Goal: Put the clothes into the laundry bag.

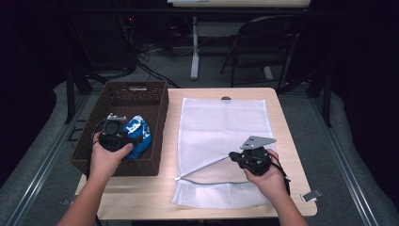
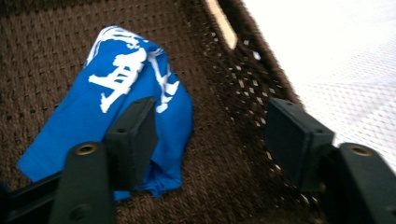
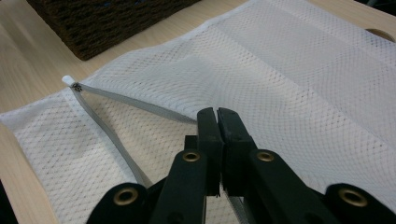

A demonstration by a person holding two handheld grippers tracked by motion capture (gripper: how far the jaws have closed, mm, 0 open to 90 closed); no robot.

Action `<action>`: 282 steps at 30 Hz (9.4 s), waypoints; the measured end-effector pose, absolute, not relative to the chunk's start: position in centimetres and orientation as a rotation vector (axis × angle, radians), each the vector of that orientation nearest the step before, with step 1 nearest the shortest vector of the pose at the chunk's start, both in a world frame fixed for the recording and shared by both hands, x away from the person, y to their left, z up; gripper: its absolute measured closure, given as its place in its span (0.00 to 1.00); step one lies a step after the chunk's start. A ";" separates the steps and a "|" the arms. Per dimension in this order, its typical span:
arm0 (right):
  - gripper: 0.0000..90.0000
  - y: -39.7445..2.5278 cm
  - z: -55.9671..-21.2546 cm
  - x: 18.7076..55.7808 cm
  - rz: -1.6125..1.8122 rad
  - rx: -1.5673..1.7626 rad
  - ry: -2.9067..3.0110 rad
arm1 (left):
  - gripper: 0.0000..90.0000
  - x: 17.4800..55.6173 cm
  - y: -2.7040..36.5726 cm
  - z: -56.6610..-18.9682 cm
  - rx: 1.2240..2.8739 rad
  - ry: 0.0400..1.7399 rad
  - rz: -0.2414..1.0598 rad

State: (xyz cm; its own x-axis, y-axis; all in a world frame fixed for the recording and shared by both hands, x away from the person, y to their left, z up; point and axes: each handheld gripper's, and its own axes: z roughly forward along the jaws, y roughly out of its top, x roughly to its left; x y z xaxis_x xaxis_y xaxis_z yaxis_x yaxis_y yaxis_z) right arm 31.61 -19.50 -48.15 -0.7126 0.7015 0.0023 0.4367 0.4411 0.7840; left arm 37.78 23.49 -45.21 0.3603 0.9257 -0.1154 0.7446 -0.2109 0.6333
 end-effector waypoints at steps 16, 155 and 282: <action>0.98 -19.6 -48.3 31.7 1.146 0.979 2.375 | 0.32 42.5 25.3 -45.7 2.033 1.568 0.388; 0.98 -19.6 -48.6 31.8 1.167 0.980 2.373 | 0.72 47.0 27.0 -50.5 2.046 1.749 0.301; 0.98 -19.6 -48.2 31.7 1.168 0.965 2.359 | 0.72 29.1 15.9 -41.6 2.106 0.876 0.223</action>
